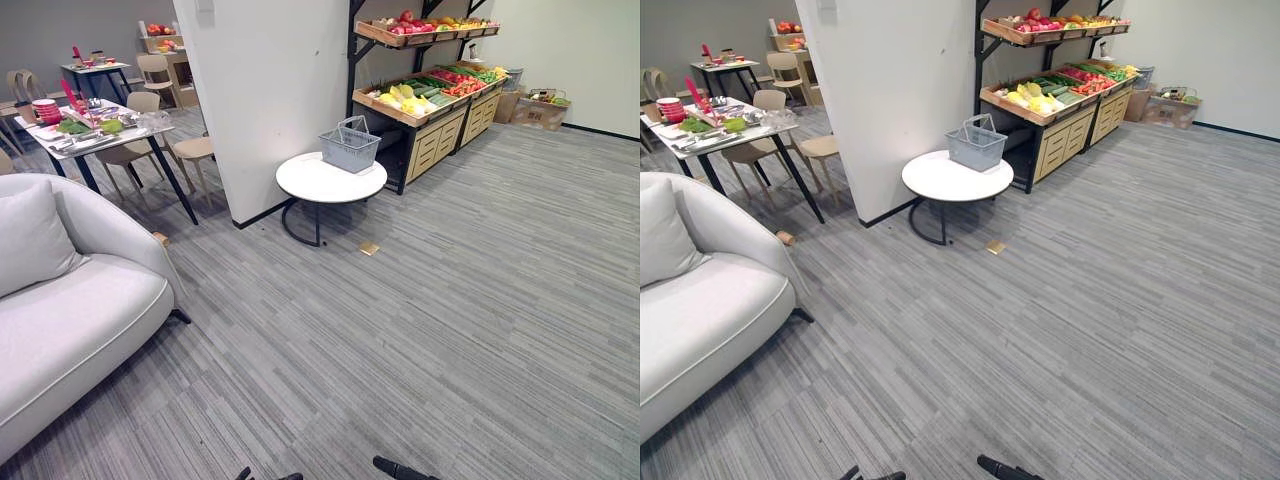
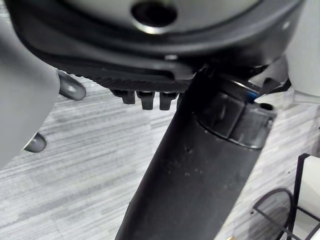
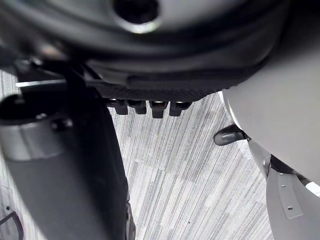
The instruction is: Pick vegetable in the basket
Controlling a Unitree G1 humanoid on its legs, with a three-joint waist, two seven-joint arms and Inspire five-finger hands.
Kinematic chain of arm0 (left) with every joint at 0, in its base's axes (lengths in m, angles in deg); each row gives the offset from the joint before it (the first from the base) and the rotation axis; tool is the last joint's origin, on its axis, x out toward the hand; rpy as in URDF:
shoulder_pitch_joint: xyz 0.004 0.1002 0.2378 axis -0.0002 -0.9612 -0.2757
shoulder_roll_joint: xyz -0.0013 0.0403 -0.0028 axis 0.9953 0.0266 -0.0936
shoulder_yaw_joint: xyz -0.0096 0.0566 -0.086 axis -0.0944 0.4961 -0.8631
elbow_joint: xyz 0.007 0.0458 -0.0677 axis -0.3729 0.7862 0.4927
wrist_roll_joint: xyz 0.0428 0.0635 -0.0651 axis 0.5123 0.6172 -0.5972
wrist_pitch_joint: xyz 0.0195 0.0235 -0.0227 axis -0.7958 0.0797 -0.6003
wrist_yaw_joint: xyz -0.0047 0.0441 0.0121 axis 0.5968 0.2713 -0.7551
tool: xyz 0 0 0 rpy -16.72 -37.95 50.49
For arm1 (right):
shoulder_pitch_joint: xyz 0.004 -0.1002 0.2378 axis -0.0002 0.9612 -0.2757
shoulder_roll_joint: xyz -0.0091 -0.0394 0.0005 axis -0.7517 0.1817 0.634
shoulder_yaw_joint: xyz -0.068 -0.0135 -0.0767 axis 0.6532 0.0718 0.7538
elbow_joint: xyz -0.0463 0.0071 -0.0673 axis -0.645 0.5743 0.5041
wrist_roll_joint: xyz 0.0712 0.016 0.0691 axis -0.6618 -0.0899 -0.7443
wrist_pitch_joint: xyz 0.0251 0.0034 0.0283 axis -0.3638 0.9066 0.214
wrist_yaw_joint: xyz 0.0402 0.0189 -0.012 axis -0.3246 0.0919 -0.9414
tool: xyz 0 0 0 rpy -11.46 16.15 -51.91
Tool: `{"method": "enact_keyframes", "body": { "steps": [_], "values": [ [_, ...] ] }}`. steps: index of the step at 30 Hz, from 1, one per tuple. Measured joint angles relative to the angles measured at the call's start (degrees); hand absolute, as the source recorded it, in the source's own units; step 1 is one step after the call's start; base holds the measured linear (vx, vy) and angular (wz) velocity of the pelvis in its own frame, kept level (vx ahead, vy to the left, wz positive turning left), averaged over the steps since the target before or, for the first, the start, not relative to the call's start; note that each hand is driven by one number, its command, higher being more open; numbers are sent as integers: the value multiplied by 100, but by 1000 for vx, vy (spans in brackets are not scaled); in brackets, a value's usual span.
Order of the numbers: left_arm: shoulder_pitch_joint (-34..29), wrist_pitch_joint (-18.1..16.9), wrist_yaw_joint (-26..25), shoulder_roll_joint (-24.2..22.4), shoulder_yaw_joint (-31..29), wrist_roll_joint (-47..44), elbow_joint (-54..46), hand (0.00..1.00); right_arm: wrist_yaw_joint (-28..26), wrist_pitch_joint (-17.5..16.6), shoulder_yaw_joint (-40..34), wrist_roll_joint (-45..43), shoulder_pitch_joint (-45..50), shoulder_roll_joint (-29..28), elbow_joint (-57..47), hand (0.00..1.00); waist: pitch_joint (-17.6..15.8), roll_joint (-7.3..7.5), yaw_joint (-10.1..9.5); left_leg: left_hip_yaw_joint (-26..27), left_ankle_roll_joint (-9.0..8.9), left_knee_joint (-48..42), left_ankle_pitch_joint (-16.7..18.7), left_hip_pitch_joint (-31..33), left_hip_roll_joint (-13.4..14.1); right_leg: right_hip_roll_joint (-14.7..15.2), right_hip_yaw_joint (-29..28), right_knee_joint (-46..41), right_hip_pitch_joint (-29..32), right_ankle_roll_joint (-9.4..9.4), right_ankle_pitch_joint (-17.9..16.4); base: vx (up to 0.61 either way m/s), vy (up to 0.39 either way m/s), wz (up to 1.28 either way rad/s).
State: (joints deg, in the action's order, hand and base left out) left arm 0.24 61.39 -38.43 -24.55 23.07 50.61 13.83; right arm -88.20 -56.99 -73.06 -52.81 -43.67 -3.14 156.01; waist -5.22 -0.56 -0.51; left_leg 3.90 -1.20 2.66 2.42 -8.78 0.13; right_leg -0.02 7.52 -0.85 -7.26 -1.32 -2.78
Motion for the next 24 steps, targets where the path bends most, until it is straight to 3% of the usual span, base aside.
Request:
{"method": "enact_keyframes", "body": {
  "steps": [6,24],
  "values": [
    [-39,-26,41,59,153,39,81,100,-8,30,51,160,36,-11,-7,100,8,17,-10,6,43,229,-138,-102,-7,1,34,14,1,8,6,-41,-11,1],
    [-32,-186,-15,110,206,189,87,100,89,-44,238,-36,85,-55,0,100,28,139,-47,45,9,230,-116,-183,-22,18,43,108,-146,-21,25,-5,-6,0]
  ]
}}
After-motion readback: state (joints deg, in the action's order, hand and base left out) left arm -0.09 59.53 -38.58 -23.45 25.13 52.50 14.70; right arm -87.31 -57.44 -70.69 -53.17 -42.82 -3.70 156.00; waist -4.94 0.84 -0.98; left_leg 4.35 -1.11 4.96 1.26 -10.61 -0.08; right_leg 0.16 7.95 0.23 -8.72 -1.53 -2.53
